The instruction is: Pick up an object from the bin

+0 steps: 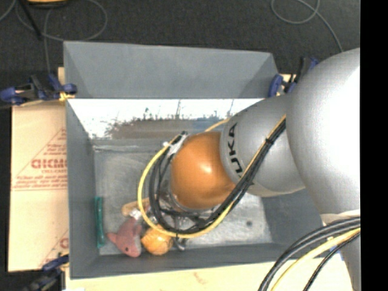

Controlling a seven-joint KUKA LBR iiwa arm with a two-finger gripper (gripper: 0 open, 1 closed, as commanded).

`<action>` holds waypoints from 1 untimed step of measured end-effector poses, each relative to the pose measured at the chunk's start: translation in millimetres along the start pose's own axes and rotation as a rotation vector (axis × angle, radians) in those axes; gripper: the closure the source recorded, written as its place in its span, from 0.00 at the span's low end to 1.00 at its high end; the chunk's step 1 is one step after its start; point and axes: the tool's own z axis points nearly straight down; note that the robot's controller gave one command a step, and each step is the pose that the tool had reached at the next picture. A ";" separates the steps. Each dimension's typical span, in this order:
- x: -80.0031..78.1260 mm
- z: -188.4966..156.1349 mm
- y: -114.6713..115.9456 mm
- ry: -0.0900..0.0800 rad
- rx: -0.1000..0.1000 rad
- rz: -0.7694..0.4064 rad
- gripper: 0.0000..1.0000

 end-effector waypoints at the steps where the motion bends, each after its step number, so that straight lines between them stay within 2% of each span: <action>1: 0.0 0.0 0.0 0.000 0.000 -0.001 1.00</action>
Offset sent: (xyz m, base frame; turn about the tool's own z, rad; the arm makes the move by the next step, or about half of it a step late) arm 0.0107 0.0034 0.1472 0.0591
